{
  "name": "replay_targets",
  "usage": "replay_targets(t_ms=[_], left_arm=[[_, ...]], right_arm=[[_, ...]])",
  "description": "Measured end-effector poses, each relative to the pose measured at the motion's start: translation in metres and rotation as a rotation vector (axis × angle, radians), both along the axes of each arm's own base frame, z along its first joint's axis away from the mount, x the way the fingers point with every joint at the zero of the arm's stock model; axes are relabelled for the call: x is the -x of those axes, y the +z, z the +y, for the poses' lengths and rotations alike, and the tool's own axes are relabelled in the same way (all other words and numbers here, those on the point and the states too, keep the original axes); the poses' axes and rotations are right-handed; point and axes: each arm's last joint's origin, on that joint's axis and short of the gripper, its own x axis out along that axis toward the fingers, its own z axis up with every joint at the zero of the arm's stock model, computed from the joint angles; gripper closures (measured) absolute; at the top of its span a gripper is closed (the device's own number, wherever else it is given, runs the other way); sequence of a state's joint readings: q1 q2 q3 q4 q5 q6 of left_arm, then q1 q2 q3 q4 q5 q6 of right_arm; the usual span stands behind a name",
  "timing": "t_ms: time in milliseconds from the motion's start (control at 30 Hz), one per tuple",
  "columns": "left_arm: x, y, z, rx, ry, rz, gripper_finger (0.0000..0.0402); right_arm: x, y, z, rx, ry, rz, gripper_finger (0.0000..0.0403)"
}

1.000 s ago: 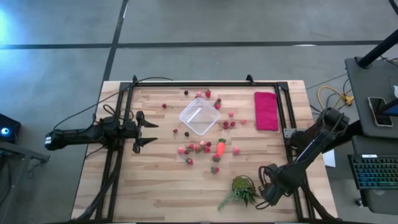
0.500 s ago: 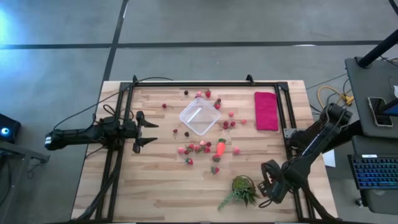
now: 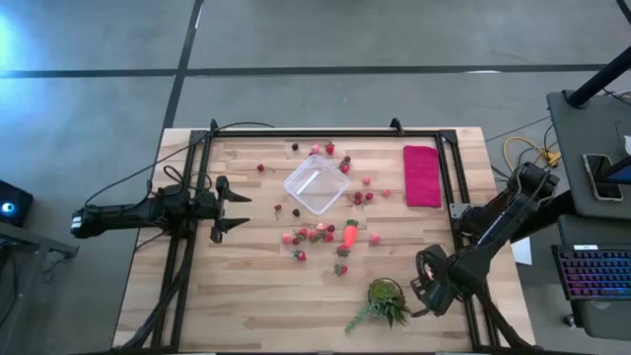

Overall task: Pick and placing Produce into tupperware
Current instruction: Put the pink apricot into the transparent container

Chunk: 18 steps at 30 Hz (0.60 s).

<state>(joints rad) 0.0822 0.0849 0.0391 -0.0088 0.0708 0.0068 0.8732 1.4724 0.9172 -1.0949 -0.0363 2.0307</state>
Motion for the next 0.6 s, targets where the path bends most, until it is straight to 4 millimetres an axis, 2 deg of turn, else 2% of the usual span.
replay_targets(t_ms=[133,267,433,600], left_arm=[[0.000,0.000,0.000,0.000,0.000,0.000,0.0146],[0.000,0.000,0.000,0.000,0.000,0.000,0.0146],[0.000,0.000,0.000,0.000,-0.001,-0.001,0.0146],[0.000,0.000,0.000,0.000,0.000,-0.001,0.0146]], right_arm=[[-0.010,0.004,-0.012,0.037,-0.004,-0.077,0.0154],[-0.022,0.015,-0.032,0.115,0.000,-0.213,0.0155],[-0.035,0.037,-0.071,0.240,0.011,-0.387,0.0162],[-0.061,0.055,-0.118,0.284,0.149,-0.515,0.0165]])
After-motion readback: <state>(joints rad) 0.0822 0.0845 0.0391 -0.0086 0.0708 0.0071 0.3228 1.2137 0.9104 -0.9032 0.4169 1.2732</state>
